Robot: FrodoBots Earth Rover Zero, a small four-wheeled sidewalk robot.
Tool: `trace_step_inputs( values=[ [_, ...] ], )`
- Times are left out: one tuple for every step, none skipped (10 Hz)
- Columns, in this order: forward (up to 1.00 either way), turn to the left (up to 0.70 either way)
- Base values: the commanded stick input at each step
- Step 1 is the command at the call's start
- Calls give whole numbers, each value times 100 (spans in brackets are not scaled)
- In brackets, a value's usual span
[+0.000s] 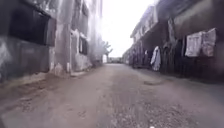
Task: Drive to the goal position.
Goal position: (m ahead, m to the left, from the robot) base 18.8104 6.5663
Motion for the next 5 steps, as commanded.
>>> trace_step_inputs(
  values=[
    [50,-50],
    [50,-27],
    [50,0],
    [50,0],
    [50,0]
  ],
)
